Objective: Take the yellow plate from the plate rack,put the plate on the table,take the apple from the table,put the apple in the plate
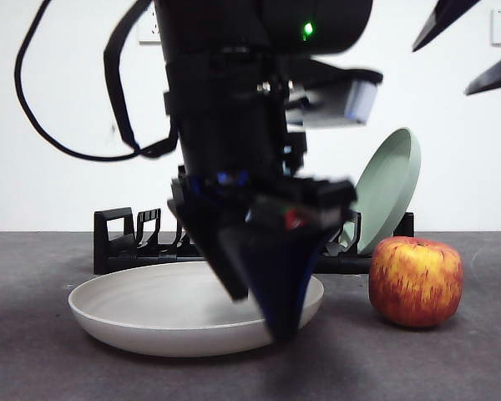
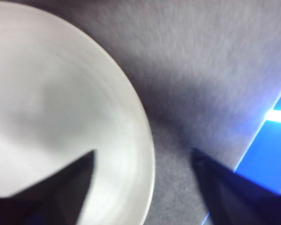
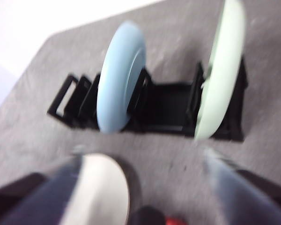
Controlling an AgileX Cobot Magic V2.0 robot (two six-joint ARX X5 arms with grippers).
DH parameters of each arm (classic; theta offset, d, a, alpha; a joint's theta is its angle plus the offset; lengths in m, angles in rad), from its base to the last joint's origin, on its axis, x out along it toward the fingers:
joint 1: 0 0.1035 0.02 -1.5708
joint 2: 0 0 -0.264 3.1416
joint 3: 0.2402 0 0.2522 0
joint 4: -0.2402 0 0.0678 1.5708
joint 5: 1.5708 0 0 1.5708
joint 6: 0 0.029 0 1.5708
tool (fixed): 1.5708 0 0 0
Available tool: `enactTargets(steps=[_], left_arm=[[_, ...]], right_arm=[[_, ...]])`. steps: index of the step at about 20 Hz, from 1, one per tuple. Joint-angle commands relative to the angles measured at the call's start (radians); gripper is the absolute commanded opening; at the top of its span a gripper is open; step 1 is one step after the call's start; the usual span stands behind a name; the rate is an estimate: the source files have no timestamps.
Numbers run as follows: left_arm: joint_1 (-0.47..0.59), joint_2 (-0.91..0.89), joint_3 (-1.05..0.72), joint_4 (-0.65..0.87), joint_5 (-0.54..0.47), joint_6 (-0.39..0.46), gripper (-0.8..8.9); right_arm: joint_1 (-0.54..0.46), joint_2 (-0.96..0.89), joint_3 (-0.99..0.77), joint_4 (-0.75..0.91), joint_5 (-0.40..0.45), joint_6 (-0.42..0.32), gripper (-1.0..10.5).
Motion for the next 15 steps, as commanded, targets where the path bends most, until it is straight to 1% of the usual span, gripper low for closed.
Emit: enactTargets(steps=[1, 2, 4, 5, 7, 9, 12, 14, 15], left_arm=[[0.002, -0.132, -0.002, 0.05, -0.003, -0.063, 3.82], [0.002, -0.202, -0.002, 0.064, -0.005, -0.081, 3.81], [0.002, -0.355, -0.002, 0.096, -0.011, -0.109, 3.77], [0.003, -0.433, -0.002, 0.115, -0.04, -0.116, 3.77], [0.009, -0.588, -0.002, 0.153, -0.142, -0.113, 3.77], [0.009, -0.727, -0.002, 0.179, -0.24, -0.113, 3.77], [0.009, -0.896, 0.0, 0.188, -0.354, -0.113, 3.77], [0.009, -0.968, 0.0, 0.187, -0.394, -0.113, 3.77], [0.009, -0.995, 0.0, 0.183, -0.398, -0.113, 3.77]], right_arm=[[0.034, 0.003, 0.005, -0.04, 0.012, -0.071, 5.4], [0.057, 0.003, 0.005, -0.069, 0.038, -0.099, 5.4], [0.11, 0.008, 0.005, -0.129, 0.119, -0.156, 5.4], [0.139, 0.013, 0.005, -0.154, 0.158, -0.175, 5.4], [0.205, 0.039, 0.007, -0.188, 0.232, -0.199, 5.4], [0.277, 0.08, 0.007, -0.212, 0.309, -0.207, 5.4], [0.351, 0.181, 0.007, -0.213, 0.365, -0.212, 5.4], [0.381, 0.259, 0.007, -0.211, 0.407, -0.227, 5.4], [0.384, 0.295, 0.007, -0.21, 0.415, -0.227, 5.4]])
